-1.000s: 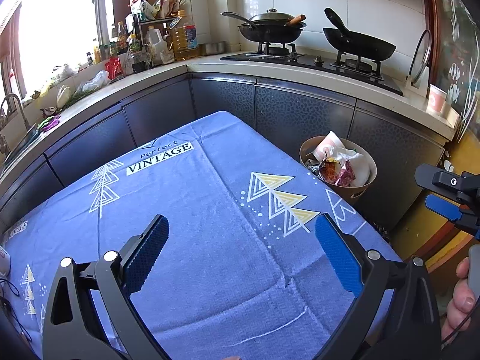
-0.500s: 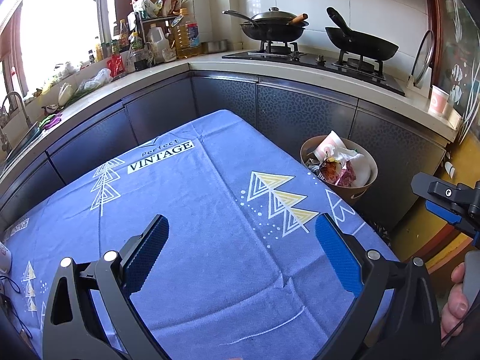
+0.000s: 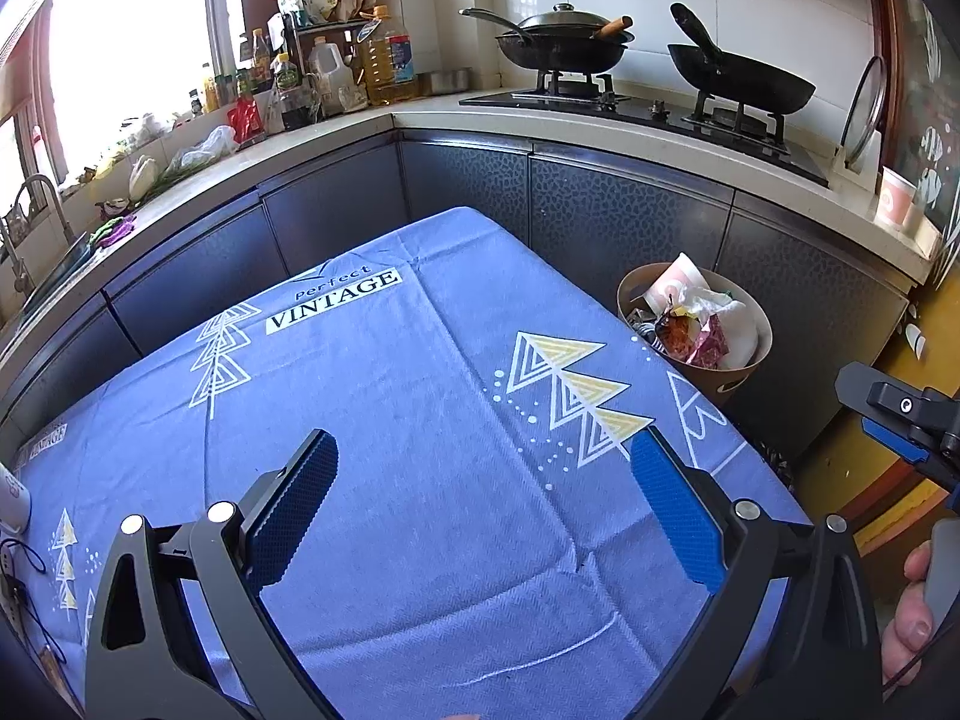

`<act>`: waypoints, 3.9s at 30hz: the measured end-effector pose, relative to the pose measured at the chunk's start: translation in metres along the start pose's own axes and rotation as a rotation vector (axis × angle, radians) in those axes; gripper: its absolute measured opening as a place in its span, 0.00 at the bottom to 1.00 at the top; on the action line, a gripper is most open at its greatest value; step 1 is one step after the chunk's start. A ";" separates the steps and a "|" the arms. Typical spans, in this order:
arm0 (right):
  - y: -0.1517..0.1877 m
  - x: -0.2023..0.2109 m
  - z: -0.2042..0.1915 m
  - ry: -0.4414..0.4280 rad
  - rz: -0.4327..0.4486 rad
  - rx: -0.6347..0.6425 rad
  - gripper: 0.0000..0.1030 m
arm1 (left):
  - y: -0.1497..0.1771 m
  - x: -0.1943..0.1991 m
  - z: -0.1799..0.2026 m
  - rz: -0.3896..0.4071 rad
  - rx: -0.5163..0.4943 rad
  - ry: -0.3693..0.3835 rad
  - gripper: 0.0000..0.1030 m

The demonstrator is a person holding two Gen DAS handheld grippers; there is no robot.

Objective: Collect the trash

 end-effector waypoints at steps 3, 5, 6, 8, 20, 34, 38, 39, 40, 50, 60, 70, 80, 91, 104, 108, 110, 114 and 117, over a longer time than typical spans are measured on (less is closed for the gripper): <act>0.002 -0.001 0.001 0.003 -0.004 -0.004 0.96 | 0.002 -0.002 0.000 -0.008 -0.002 -0.002 0.94; 0.003 -0.003 0.002 0.004 -0.008 -0.007 0.96 | 0.003 -0.004 0.000 -0.013 -0.003 -0.003 0.94; 0.003 -0.003 0.003 0.004 -0.009 -0.008 0.96 | 0.003 -0.005 0.000 -0.015 -0.002 -0.003 0.94; 0.004 -0.004 0.003 0.004 -0.014 -0.009 0.96 | 0.004 -0.006 0.001 -0.019 -0.004 -0.003 0.94; 0.008 -0.009 0.004 0.007 -0.024 -0.011 0.96 | 0.008 -0.012 -0.002 -0.032 -0.004 -0.009 0.94; 0.009 -0.009 0.003 0.008 -0.024 -0.008 0.96 | 0.011 -0.011 -0.003 -0.038 -0.002 -0.010 0.94; 0.009 -0.009 0.003 0.009 -0.024 -0.007 0.96 | 0.010 -0.011 -0.005 -0.038 0.003 -0.009 0.94; 0.009 -0.009 0.003 0.008 -0.024 -0.008 0.96 | 0.011 -0.011 -0.005 -0.038 0.002 -0.009 0.94; 0.010 -0.009 0.003 0.008 -0.025 -0.008 0.96 | 0.011 -0.011 -0.005 -0.039 0.002 -0.008 0.94; 0.010 -0.009 0.003 0.008 -0.028 -0.005 0.96 | 0.011 -0.013 -0.007 -0.050 0.010 -0.005 0.94; 0.013 -0.011 0.002 0.011 -0.033 -0.004 0.96 | 0.016 -0.015 -0.008 -0.063 0.014 0.003 0.94; 0.017 -0.017 -0.001 0.013 -0.046 0.007 0.96 | 0.024 -0.019 -0.014 -0.078 0.037 0.000 0.94; 0.023 -0.022 -0.009 0.016 -0.054 0.052 0.96 | 0.031 -0.023 -0.033 -0.061 0.103 -0.021 0.94; 0.031 -0.029 -0.021 0.008 -0.079 0.084 0.96 | 0.040 -0.024 -0.059 -0.033 0.143 -0.051 0.94; 0.048 -0.043 -0.043 0.005 -0.103 0.166 0.96 | 0.060 -0.028 -0.093 -0.049 0.195 -0.096 0.94; 0.050 -0.046 -0.048 0.002 -0.108 0.178 0.96 | 0.061 -0.028 -0.097 -0.048 0.200 -0.095 0.94; 0.051 -0.047 -0.050 0.003 -0.110 0.182 0.96 | 0.061 -0.028 -0.097 -0.046 0.203 -0.093 0.94; 0.053 -0.048 -0.051 0.008 -0.114 0.184 0.96 | 0.061 -0.027 -0.097 -0.045 0.200 -0.086 0.94; 0.053 -0.048 -0.052 0.009 -0.112 0.187 0.96 | 0.054 -0.020 -0.092 -0.021 0.182 -0.074 0.94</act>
Point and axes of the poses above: each gripper's, at about its wrist camera, not at the fingertips, and x roughly against the way its jaws point, z to its right, y to its underside, the point moved 8 cm from there along -x, roughly the way its jaws point, and after that the axes turned 14 degrees about z, right-handed, at the moved point
